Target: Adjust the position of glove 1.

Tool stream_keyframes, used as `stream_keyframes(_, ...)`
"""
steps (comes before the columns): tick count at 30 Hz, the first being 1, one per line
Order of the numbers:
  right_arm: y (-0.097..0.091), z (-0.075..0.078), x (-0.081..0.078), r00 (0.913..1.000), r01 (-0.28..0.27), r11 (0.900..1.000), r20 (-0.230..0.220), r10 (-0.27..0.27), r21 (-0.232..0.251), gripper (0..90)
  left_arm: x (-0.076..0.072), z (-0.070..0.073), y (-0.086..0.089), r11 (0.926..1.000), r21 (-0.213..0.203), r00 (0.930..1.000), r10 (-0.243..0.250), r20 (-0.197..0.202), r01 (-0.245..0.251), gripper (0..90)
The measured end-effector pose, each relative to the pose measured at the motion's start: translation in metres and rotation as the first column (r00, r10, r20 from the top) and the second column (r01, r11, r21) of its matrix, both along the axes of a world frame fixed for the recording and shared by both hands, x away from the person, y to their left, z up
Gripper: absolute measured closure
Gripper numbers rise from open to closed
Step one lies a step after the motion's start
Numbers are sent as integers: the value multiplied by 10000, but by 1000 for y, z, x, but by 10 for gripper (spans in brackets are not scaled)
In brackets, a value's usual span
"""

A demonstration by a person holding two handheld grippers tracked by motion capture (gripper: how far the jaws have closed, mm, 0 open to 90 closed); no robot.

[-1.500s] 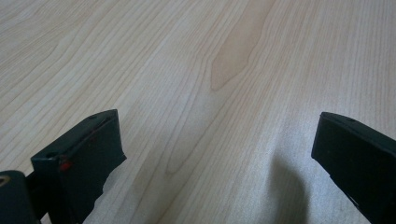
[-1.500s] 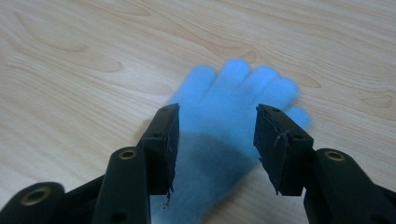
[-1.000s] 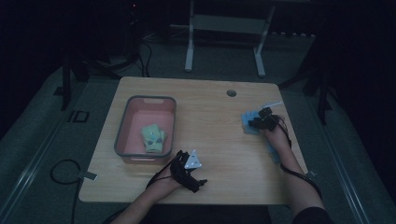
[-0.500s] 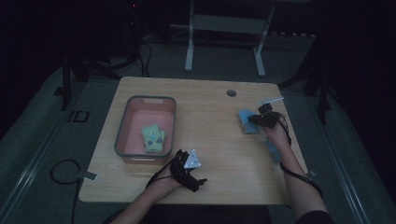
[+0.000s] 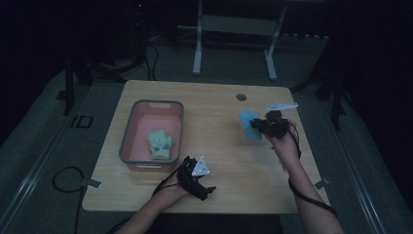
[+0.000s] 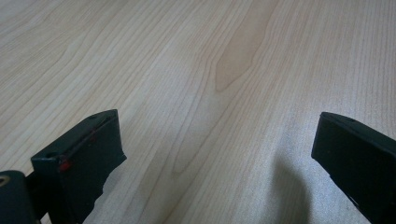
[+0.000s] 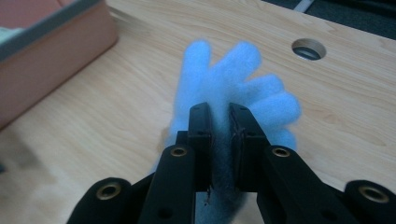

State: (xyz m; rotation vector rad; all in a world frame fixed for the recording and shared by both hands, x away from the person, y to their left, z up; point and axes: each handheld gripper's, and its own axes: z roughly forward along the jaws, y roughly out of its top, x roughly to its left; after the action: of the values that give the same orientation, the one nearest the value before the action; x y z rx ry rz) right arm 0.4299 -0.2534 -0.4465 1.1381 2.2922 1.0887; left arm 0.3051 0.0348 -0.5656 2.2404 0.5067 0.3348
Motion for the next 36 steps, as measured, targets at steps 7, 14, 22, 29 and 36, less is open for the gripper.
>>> stream_keyframes(7,14,8,-25,9996,-13,10000,268,12,45,801,1,0,1,10000,-55,10000,-9,-12,9,22)
stream_keyframes(14,29,-7,-45,9998,-29,10000,220,29,19,799,1,0,1,10000,-20,10000,-54,23,54,22)
stream_keyframes(22,46,-47,-50,9993,-153,9994,-350,141,-319,794,0,-1,1,10000,3,10000,-63,57,63,22)
stream_keyframes(29,47,-86,-45,9938,-143,9973,-1112,63,-718,786,1,-1,2,10000,-11,10000,-58,54,58,22)
stream_keyframes(36,45,-103,-41,9914,-193,9965,-1304,86,-810,681,0,-2,2,10000,21,10000,-62,59,62,22)
